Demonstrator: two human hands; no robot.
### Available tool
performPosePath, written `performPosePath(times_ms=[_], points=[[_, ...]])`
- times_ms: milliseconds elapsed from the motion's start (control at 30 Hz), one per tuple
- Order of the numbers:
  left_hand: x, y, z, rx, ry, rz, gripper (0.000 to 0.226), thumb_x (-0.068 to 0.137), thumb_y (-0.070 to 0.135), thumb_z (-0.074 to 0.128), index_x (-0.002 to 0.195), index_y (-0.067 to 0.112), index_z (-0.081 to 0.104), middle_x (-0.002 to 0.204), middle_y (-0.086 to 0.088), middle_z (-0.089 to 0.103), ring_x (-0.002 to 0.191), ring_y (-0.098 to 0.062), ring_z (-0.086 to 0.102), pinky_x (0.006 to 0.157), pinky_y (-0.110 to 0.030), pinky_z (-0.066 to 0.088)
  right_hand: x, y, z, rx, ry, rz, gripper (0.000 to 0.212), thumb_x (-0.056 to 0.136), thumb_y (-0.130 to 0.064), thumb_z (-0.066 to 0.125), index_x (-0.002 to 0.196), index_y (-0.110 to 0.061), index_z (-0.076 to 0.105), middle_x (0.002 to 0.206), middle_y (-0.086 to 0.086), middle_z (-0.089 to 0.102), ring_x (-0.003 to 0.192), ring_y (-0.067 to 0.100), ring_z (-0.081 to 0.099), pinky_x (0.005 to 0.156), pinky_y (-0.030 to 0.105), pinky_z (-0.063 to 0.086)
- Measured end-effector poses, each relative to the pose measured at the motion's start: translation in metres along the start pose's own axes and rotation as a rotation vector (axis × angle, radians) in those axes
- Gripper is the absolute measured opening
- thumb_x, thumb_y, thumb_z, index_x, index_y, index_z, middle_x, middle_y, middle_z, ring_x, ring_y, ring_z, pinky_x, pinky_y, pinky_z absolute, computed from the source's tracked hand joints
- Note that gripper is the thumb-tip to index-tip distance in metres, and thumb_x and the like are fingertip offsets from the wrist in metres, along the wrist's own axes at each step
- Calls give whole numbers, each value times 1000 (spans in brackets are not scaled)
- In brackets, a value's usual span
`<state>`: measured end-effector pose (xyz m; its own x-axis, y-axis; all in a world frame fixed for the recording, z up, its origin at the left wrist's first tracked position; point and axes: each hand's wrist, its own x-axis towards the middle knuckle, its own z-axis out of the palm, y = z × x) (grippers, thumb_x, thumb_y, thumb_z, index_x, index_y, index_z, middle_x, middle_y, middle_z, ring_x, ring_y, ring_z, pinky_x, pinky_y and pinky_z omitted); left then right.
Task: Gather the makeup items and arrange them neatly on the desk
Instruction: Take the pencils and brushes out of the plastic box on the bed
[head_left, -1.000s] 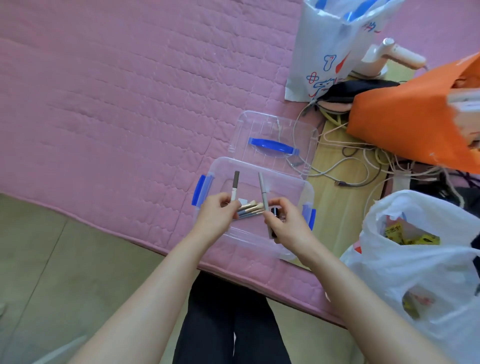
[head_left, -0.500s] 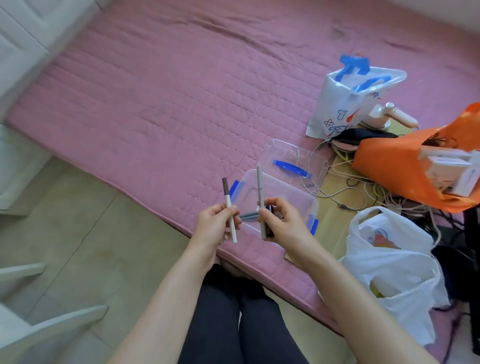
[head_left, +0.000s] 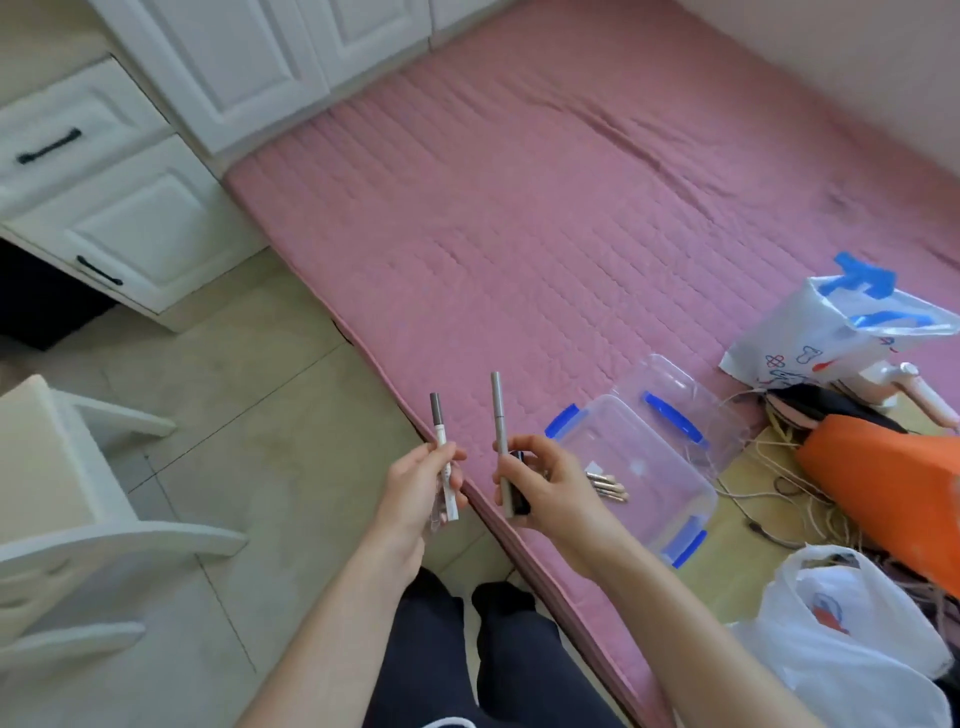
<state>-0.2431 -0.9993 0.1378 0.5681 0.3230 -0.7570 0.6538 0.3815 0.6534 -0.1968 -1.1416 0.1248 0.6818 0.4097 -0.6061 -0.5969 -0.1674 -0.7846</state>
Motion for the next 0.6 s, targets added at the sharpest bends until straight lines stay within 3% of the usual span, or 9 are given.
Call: performPosePath(times_ms=[200, 367, 500, 600], points=[[4, 28, -62, -221, 75, -20, 21, 96, 13, 42, 86, 9, 61, 60, -2, 52, 55, -17, 43, 50, -27, 30, 30, -25, 70, -122, -81, -11, 12, 91, -18, 57, 103, -16, 60, 76, -5, 67, 61, 13, 54, 59, 28, 52], [11, 49, -130, -336, 154, 30, 20, 98, 10, 43, 88, 9, 61, 63, -3, 57, 63, -21, 53, 58, -30, 40, 54, -44, 140, -247, -170, -56, 12, 92, -16, 55, 103, -16, 60, 72, -4, 62, 58, 13, 55, 59, 27, 51], [17, 63, -190, -333, 213, 103, 15, 97, 15, 49, 93, 9, 62, 67, -3, 61, 65, -21, 60, 67, -35, 46, 69, -55, 204, -374, -205, -143, 14, 92, -13, 54, 104, -18, 59, 63, -13, 59, 50, 4, 53, 51, 18, 46], [24, 73, -235, -266, 284, 155, 14, 95, 18, 52, 94, 10, 64, 70, -3, 62, 64, -18, 62, 62, -29, 51, 81, -61, 255, -473, -224, -222, 15, 92, -18, 56, 108, -20, 57, 65, -10, 59, 54, 5, 56, 52, 18, 46]])
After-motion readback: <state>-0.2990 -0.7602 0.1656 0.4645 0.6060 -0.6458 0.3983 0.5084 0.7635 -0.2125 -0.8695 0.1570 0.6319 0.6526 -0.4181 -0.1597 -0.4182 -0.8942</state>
